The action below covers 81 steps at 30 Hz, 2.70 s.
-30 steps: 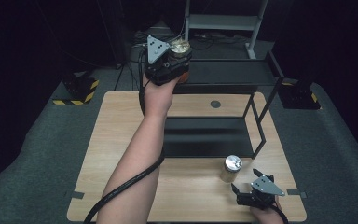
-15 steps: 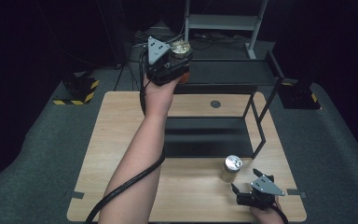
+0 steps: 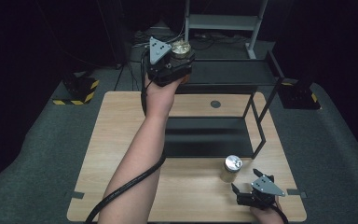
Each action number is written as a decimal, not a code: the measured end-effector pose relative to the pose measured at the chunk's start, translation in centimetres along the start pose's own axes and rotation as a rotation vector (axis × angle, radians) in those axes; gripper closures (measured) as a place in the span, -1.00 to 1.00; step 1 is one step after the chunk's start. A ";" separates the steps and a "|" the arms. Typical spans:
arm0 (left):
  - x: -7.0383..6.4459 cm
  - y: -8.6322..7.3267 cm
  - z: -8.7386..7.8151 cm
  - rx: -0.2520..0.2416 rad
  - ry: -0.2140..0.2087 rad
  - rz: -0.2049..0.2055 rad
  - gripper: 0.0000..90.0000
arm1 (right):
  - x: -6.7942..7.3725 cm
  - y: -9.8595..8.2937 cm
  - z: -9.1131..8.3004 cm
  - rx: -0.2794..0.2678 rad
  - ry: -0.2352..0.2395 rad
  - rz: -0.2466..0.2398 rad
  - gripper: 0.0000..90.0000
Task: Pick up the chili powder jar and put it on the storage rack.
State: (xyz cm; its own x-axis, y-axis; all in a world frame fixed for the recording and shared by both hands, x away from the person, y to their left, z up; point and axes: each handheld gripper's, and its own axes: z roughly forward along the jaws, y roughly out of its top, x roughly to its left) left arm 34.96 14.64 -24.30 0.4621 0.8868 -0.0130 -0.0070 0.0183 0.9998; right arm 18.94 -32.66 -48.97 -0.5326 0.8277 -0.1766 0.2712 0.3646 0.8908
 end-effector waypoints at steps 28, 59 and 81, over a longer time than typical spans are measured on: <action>-1.3 0.0 -4.2 0.046 0.028 0.037 -0.99 | 0.0 0.1 0.0 0.004 0.001 0.002 -1.00; -3.2 -3.0 -12.4 0.044 -0.004 0.095 -0.99 | 0.1 0.2 0.1 0.010 -0.002 -0.009 -1.00; -2.4 -10.3 -15.3 0.141 -0.032 0.087 -0.99 | 0.3 0.2 0.1 0.013 -0.005 -0.015 -1.00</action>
State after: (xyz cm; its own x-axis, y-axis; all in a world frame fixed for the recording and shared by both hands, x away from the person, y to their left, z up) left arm 20.37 19.43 -34.79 0.4934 0.8669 0.0718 0.0751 -0.1247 0.9894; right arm 18.97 -32.31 -48.86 -0.5331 0.8239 -0.1922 0.2733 0.3828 0.8825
